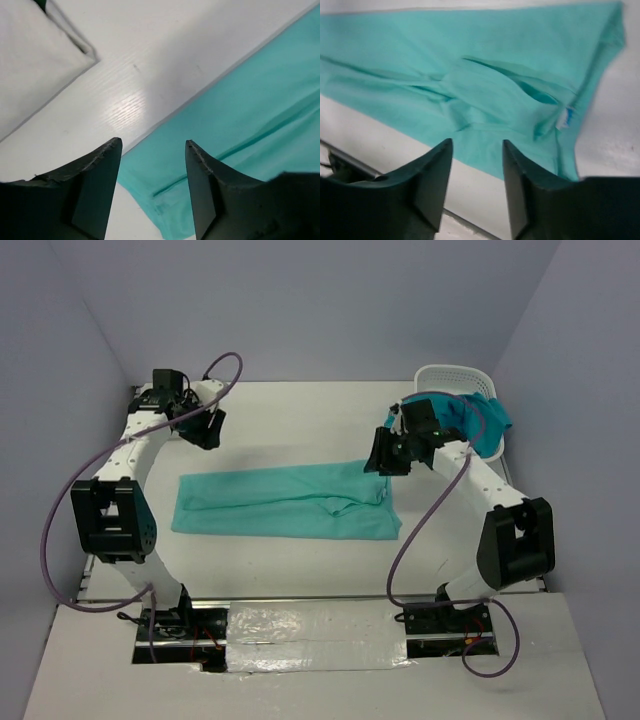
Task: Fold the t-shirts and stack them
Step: Fold the other side of the tshirt into a rectangle, then rotate the tshirt 90 degrees
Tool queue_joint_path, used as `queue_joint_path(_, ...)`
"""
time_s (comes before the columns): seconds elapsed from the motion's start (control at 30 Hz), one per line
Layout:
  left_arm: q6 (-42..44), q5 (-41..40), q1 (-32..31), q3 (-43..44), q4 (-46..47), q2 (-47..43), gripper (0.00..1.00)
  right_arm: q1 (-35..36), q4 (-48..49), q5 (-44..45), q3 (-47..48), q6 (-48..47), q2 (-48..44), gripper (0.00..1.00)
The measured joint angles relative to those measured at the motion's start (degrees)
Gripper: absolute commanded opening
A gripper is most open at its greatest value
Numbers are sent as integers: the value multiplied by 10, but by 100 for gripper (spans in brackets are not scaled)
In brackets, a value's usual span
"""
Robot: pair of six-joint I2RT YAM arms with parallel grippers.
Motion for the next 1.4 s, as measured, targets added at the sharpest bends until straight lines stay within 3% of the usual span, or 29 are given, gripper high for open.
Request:
queue_joint_path(0.13, -18, -47, 16, 4, 1, 38, 68, -23, -3, 34, -81, 24, -3, 69)
queue_joint_path(0.33, -19, -134, 57, -24, 15, 100, 75, -52, -13, 53, -179, 66, -5, 73)
queue_joint_path(0.5, -15, -158, 74, -35, 39, 122, 78, -64, 5, 62, -244, 100, -18, 73)
queue_joint_path(0.57, -15, -158, 74, -40, 47, 124, 77, -64, 8, 43, -253, 114, -17, 66)
queue_joint_path(0.67, -16, -156, 74, -41, 63, 137, 66, -64, 31, 14, -250, 127, 4, 42)
queue_joint_path(0.7, -16, -155, 74, -42, 66, 142, 54, -64, 37, 5, -247, 130, 12, 27)
queue_joint_path(0.77, -15, -151, 77, -50, 75, 149, 41, -64, 47, 2, -240, 130, 30, 15)
queue_joint_path(0.8, -14, -148, 79, -57, 78, 150, 27, -64, 47, -1, -235, 129, 38, 5)
queue_joint_path(0.83, -15, -143, 82, -65, 79, 151, 20, -64, 46, -2, -229, 127, 45, 1)
queue_joint_path(0.87, -13, -133, 85, -71, 80, 147, 7, -64, 43, 1, -220, 124, 52, 0)
queue_joint_path(0.9, -15, -128, 89, -78, 85, 144, 0, -64, 42, 3, -205, 120, 63, 0)
queue_joint_path(1.2, 8, -89, 128, -208, 88, 46, 0, -62, -1, 44, 31, 60, 224, 1)
queue_joint_path(1.4, 61, -82, 139, -287, 29, -26, 11, -40, -85, 73, 306, 30, 373, 9)
